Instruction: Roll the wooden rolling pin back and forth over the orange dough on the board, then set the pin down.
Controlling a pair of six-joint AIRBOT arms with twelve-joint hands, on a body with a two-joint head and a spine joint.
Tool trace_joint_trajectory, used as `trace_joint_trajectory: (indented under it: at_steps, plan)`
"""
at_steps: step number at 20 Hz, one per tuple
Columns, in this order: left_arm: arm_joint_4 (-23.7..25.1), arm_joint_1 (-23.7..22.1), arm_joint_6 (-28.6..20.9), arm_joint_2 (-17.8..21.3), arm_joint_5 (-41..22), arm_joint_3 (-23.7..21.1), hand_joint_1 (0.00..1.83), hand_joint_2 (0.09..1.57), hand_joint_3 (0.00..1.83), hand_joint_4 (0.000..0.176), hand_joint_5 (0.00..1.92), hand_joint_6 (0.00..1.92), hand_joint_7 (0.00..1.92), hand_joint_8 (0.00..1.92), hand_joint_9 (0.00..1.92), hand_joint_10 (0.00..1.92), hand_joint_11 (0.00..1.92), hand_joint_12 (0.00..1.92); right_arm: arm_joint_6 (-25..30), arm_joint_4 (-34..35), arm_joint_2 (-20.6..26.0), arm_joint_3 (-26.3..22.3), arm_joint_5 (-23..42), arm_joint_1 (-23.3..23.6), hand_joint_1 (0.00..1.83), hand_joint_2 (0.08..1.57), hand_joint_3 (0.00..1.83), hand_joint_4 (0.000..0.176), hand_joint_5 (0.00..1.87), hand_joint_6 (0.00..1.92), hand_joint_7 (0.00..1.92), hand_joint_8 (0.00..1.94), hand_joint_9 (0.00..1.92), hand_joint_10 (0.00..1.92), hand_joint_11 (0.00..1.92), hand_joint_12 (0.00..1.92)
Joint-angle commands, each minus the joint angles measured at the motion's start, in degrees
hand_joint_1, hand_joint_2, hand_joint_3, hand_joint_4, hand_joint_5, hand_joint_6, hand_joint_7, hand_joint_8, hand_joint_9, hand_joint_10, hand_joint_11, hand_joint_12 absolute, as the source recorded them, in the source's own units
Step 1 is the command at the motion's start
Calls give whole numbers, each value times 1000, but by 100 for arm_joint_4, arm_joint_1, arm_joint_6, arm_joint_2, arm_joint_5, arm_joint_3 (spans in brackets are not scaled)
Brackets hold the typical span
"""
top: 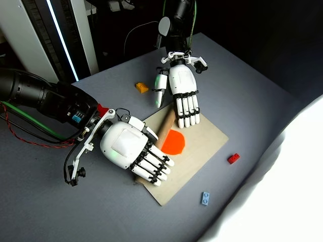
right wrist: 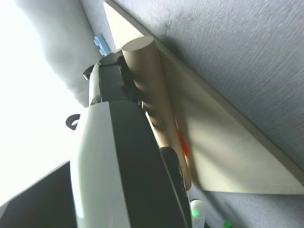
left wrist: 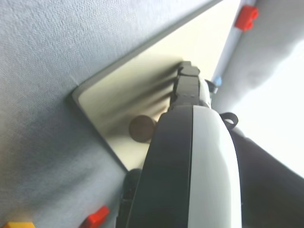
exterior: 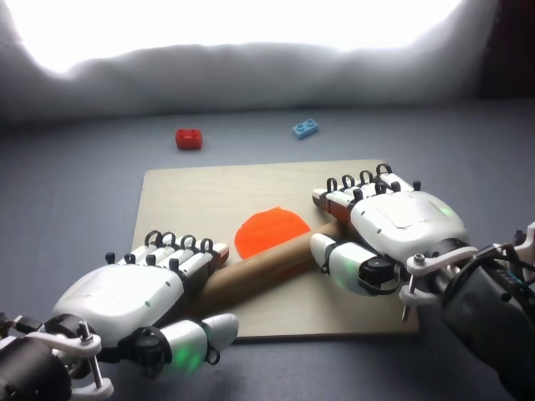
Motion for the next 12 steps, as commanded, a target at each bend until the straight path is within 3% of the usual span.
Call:
trace_joint_trajectory:
  at_steps: [1, 9, 12]
  plan:
    - [219, 40, -45, -12, 286, -37, 0, 1436, 0, 0, 70, 8, 61, 8, 44, 6, 16, 38, -16, -269, 16, -41, 306, 3, 0, 1571, 111, 0, 300, 17, 292, 4, 222, 12, 0, 661]
    - [251, 199, -44, -70, 441, -38, 0, 1440, 1, 0, 86, 3, 79, 0, 61, 1, 0, 166, -119, -270, 119, -212, 318, -14, 0, 1571, 112, 0, 288, 10, 284, 2, 228, 12, 0, 682]
    - [268, 234, -44, -70, 490, -95, 0, 1441, 1, 0, 64, 0, 57, 0, 36, 0, 0, 120, -141, -270, 187, -299, 326, -15, 0, 1571, 111, 0, 286, 8, 279, 2, 235, 12, 0, 725]
